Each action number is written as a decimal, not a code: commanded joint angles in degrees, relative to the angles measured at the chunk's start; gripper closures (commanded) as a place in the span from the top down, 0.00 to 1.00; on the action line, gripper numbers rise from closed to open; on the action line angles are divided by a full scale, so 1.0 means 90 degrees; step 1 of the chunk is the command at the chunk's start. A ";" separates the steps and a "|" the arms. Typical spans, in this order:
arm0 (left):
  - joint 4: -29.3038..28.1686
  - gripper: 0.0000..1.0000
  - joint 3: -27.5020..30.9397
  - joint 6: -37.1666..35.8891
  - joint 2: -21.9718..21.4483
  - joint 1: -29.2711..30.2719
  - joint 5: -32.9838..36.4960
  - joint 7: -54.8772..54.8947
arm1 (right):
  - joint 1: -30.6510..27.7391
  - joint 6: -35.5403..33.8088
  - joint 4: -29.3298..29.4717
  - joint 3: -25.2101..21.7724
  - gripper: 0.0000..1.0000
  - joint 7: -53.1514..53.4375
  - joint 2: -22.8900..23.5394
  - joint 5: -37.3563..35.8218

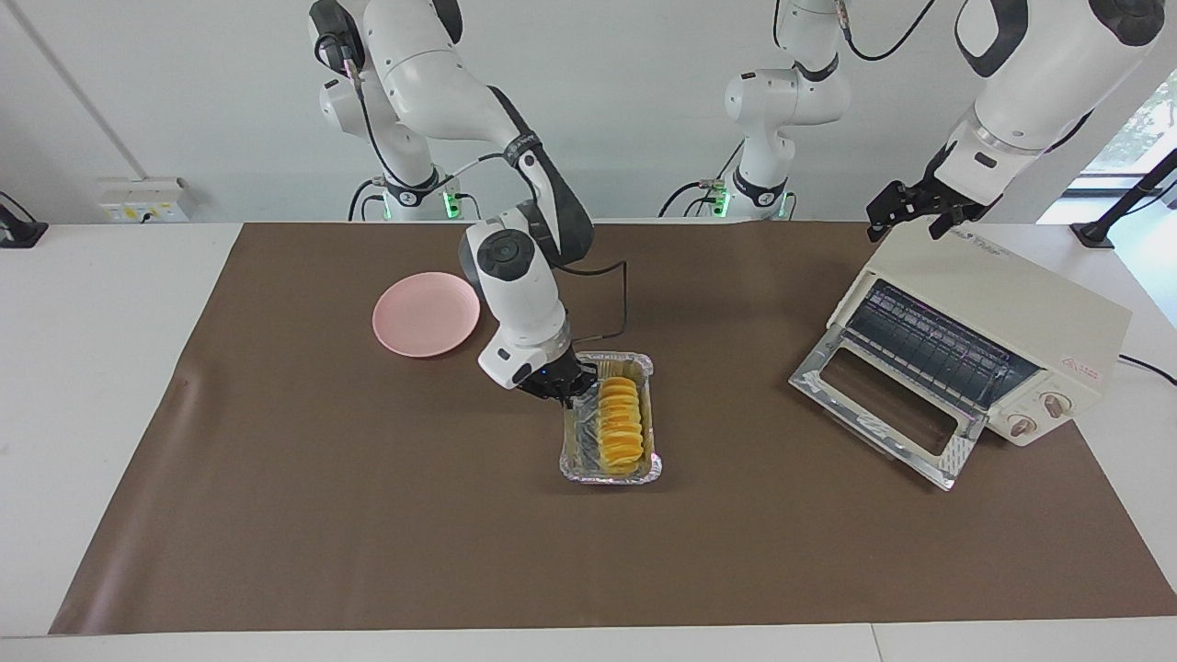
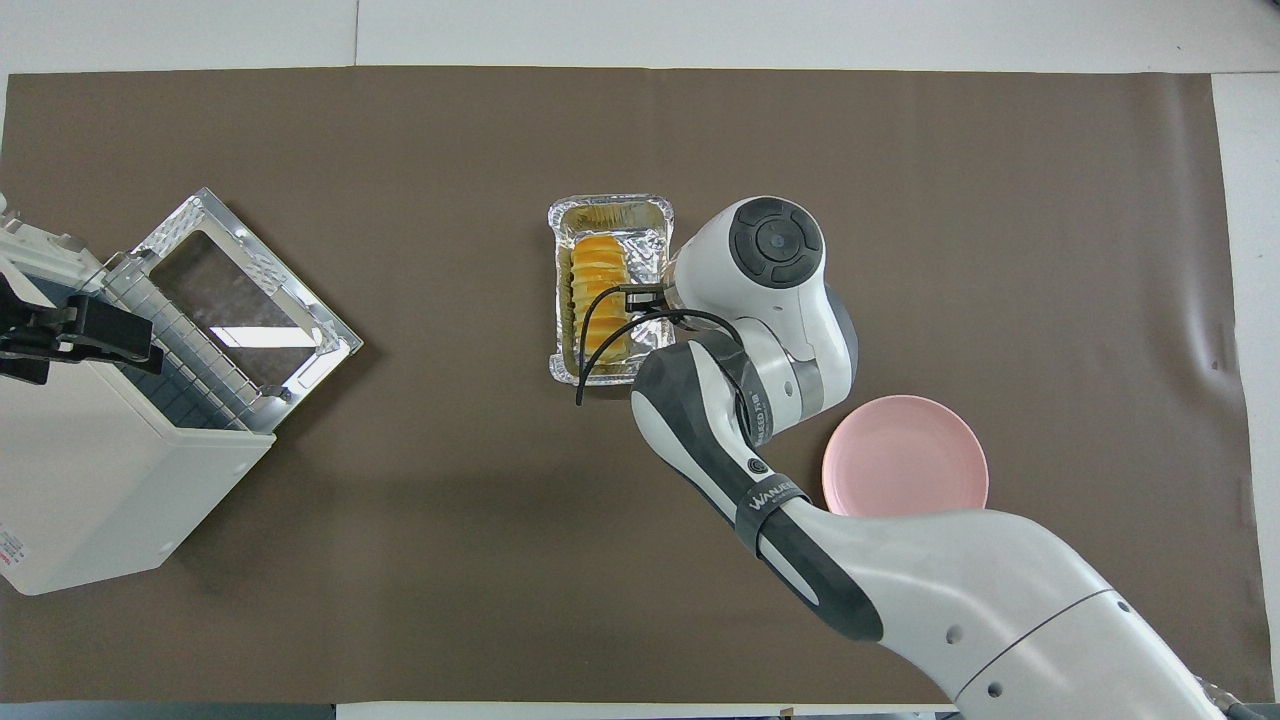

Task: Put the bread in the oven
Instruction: 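Slide the foil tray with the right gripper toward the toaster oven, then withdraw the right gripper while the left gripper reaches toward the foil tray, then grasp the foil tray rim with the left gripper and lift it, then carry the foil tray with the left gripper into the toaster oven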

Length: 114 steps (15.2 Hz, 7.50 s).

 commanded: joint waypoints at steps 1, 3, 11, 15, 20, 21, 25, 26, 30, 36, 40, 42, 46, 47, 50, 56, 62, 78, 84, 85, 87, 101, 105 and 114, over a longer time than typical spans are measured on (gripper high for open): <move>-0.0004 1.00 -0.0038 -0.0013 -0.0059 0.0065 0.0047 0.0020 | -0.0026 -0.0108 -0.0055 -0.0004 1.00 0.0097 -0.0124 -0.0023; -0.0004 1.00 -0.0038 -0.0013 -0.0059 0.0065 0.0047 0.0020 | -0.0075 -0.0740 0.0130 -0.0092 1.00 0.0058 -0.0318 -0.0130; -0.0033 1.00 -0.0146 0.0025 -0.0107 -0.0169 0.0047 0.0059 | -0.1323 -0.3515 0.0287 -0.0141 1.00 -0.1424 -0.2202 -0.0609; 0.0228 1.00 -0.0194 0.0670 0.0358 -0.0577 -0.0079 -0.0048 | -0.2046 -0.4152 0.0004 -0.0141 1.00 -0.1972 -0.3004 -0.0766; 0.2928 1.00 -0.0117 0.0057 0.2856 -0.1583 -0.0304 -0.1238 | -0.2691 -0.4387 0.0033 -0.0141 1.00 -0.2520 -0.3152 -0.1137; 0.3312 1.00 -0.0116 0.0084 0.3209 -0.1740 -0.0401 -0.1529 | -0.2750 -0.4406 0.0033 -0.0141 1.00 -0.2530 -0.3161 -0.1147; 0.2928 1.00 -0.0136 0.1642 0.3477 -0.2608 -0.0558 -0.3024 | -0.2800 -0.4553 -0.0006 -0.0141 1.00 -0.2511 -0.3181 -0.1176; 0.2684 1.00 -0.0136 0.2034 0.3476 -0.2794 -0.0568 -0.3210 | -0.2810 -0.4543 0.0004 -0.0141 1.00 -0.2511 -0.3181 -0.1176; 0.2486 1.00 -0.0136 0.2622 0.3934 -0.3439 -0.0539 -0.3562 | -0.2917 -0.4533 0.0004 -0.0151 1.00 -0.2501 -0.3171 -0.1176; 0.2076 1.00 -0.0116 0.3492 0.4472 -0.3781 -0.0343 -0.3827 | -0.2888 -0.4553 0.0014 -0.0132 1.00 -0.2511 -0.3308 -0.1167; 0.2086 1.00 -0.0107 0.3620 0.4639 -0.3997 -0.0324 -0.4247 | -0.2907 -0.4553 0.0013 -0.0132 1.00 -0.2511 -0.3308 -0.1167; 0.2076 1.00 -0.0107 0.3668 0.4639 -0.4046 -0.0324 -0.4471 | -0.2907 -0.4553 0.0004 -0.0132 1.00 -0.2511 -0.3308 -0.1166; 0.1920 0.87 -0.0107 0.3756 0.4639 -0.4173 -0.0324 -0.4745 | -0.2907 -0.4553 0.0004 -0.0132 1.00 -0.2511 -0.3308 -0.1166; 0.1910 0.81 -0.0107 0.3805 0.4639 -0.4173 -0.0324 -0.4755 | -0.2907 -0.4553 0.0004 -0.0132 1.00 -0.2511 -0.3308 -0.1166; 0.1763 0.69 -0.0107 0.4117 0.4639 -0.4144 -0.0343 -0.4755 | -0.2898 -0.4553 0.0004 -0.0132 1.00 -0.2511 -0.3308 -0.1166; 0.1734 0.07 -0.0058 0.4108 0.4639 -0.4095 -0.0334 -0.4794 | -0.2898 -0.4553 0.0004 -0.0132 1.00 -0.2511 -0.3308 -0.1166; 0.1792 0.00 0.0089 0.3640 0.4600 -0.4085 -0.0373 -0.4823 | -0.2898 -0.4553 0.0004 -0.0132 1.00 -0.2511 -0.3308 -0.1176; 0.1657 0.00 0.1368 0.1412 0.3087 -0.3345 -0.0343 -0.4171 | -0.2907 -0.4553 0.0004 -0.0132 1.00 -0.2511 -0.3308 -0.1166; 0.1305 0.00 0.2021 0.1393 0.3018 -0.3177 -0.0324 -0.4189 | -0.2898 -0.4553 0.0004 -0.0132 1.00 -0.2511 -0.3308 -0.1166; 0.1256 0.00 0.2138 0.1451 0.3018 -0.3148 -0.0334 -0.4179 | -0.2907 -0.4553 0.0004 -0.0132 1.00 -0.2511 -0.3308 -0.1166; 0.1139 0.00 0.2325 0.1617 0.3017 -0.2905 -0.0343 -0.4169 | -0.2907 -0.4553 0.0004 -0.0132 1.00 -0.2511 -0.3308 -0.1166; 0.0094 0.00 0.3233 0.2340 0.2803 -0.2649 -0.0334 -0.4208 | -0.2907 -0.4553 0.0004 -0.0132 1.00 -0.2511 -0.3308 -0.1176; -0.0141 0.00 0.3311 0.2165 0.2695 -0.2659 -0.0334 -0.4295 | -0.2907 -0.4553 0.0004 -0.0132 1.00 -0.2511 -0.3308 -0.1166; -0.0336 0.00 0.3458 0.2047 0.2627 -0.2669 -0.0324 -0.4443 | -0.2907 -0.4553 0.0004 -0.0132 1.00 -0.2511 -0.3308 -0.1166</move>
